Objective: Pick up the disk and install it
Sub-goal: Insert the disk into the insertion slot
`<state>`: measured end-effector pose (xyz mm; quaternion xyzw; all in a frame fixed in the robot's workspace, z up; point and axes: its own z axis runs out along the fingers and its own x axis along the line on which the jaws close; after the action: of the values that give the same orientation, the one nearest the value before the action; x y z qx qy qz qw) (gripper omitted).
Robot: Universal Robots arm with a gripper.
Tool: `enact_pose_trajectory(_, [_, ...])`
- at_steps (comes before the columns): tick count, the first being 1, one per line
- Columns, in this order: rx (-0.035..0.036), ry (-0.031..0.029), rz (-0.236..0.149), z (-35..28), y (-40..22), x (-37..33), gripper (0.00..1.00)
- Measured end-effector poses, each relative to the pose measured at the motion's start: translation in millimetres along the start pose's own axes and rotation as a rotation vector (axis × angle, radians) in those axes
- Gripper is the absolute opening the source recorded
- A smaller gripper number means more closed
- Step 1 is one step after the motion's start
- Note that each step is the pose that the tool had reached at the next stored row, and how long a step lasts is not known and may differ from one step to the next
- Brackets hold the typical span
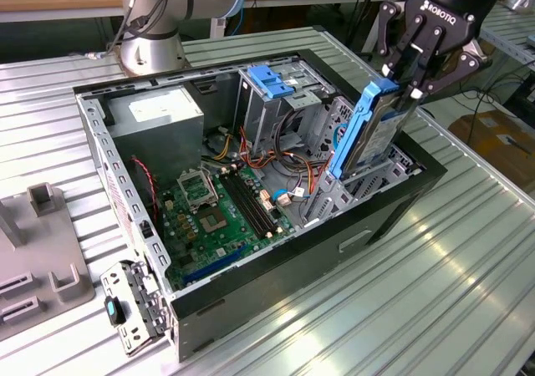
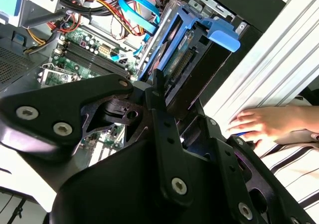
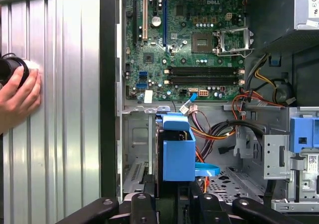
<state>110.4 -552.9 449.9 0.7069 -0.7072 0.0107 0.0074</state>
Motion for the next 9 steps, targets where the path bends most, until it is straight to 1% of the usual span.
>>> enact_pose_trajectory(5, [0.0, 0.0, 0.0, 1.0, 0.0, 0.0, 0.35])
enact_pose_trajectory(9, [0.0, -0.0001, 0.0, 5.8, 0.0, -0.1, 0.35])
